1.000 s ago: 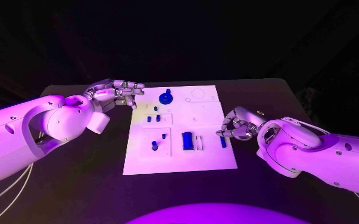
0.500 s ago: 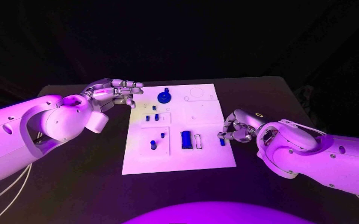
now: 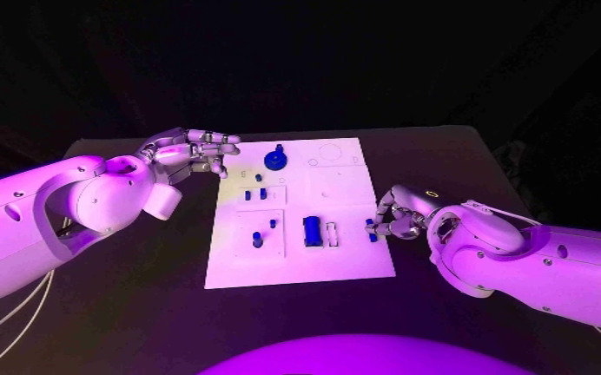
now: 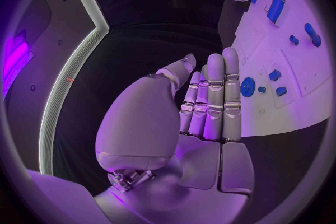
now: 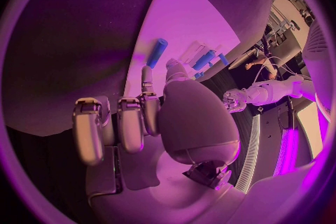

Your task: Assemble the parts on the task board

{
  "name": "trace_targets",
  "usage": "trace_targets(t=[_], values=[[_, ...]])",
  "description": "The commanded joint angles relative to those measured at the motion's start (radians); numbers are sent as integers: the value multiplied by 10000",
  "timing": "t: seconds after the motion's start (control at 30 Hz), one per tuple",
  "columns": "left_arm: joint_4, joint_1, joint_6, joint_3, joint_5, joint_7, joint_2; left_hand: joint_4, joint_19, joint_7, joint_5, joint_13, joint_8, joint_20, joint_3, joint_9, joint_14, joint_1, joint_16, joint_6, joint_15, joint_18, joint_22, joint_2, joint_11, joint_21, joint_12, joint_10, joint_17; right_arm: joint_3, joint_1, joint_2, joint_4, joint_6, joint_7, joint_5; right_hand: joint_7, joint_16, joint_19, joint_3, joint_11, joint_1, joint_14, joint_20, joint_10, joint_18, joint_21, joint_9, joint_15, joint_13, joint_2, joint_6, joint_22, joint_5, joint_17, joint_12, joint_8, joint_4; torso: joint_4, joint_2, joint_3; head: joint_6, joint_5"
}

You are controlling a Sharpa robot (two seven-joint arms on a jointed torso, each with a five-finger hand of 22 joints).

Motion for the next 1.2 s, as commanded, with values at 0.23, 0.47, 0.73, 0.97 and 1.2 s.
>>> trace_targets(t=[0.23, 0.47, 0.73, 0.97, 1.2], values=[[32, 9, 187, 6, -13, 10, -5, 4, -60, -2, -4, -9, 48, -27, -82, -16, -61, -36, -19, -63, 2, 203, -16, 50, -22, -42, 35, -77, -8, -4, -155, 202, -172, 449, -198, -251, -10, -12, 906, -48, -30, -129, 858, -54, 41, -139, -8, 0, -34, 999, 8, 103, 2525, 49, 1648, 24, -54, 9, 12, -9, -1, -40, 9], [40, 9, 214, 6, -22, -15, -24, 4, -60, -2, -4, -9, 48, -27, -82, -16, -61, -36, -19, -63, 2, 203, -16, 50, -22, -42, 35, -77, -8, -4, -259, 354, -308, 588, -215, -257, -55, -13, 908, -8, -70, 33, 858, -75, 44, -140, -4, 13, -64, 1002, 79, 156, 2526, 94, 1650, 19, -69, -55, 6, -8, -4, -75, 29], [46, 9, 221, 6, -43, -25, -41, 5, -62, -1, -4, -9, 52, -25, -88, -18, -66, -41, -17, -68, 4, 203, -19, 48, -21, -47, 42, -87, -15, -4, -362, 528, -445, 708, -245, -423, -104, -10, 909, 186, -123, 652, 861, -123, 41, -141, 1, 26, -114, 1004, 167, 183, 2528, 186, 1661, 2, -139, -298, 13, -11, -1, -106, 50], [51, 9, 226, 6, -48, -44, -52, 6, -63, -1, -3, -10, 54, -25, -87, -18, -67, -40, -16, -70, 4, 203, -20, 54, -21, -48, 45, -90, -18, -4, -408, 653, -561, 840, -369, -766, -157, 4, 919, 943, -178, 1722, 867, -181, 22, -147, 27, 17, -167, 1006, 333, 205, 2536, -969, 1692, -34, -263, -769, 14, -17, -9, -113, 69], [69, 10, 234, 6, -59, -76, -81, 6, -63, -1, -3, -10, 54, -25, -87, -18, -67, -40, -16, -70, 4, 204, -20, 54, -21, -49, 45, -90, -18, -4, -416, 726, -615, 1106, -529, -1017, -136, 10, 919, 1306, -163, 1969, 869, -185, -5, -148, 29, 7, -159, 987, 127, 244, 2536, -1040, 1706, -81, -329, -936, -3, -14, -13, -126, 92]])
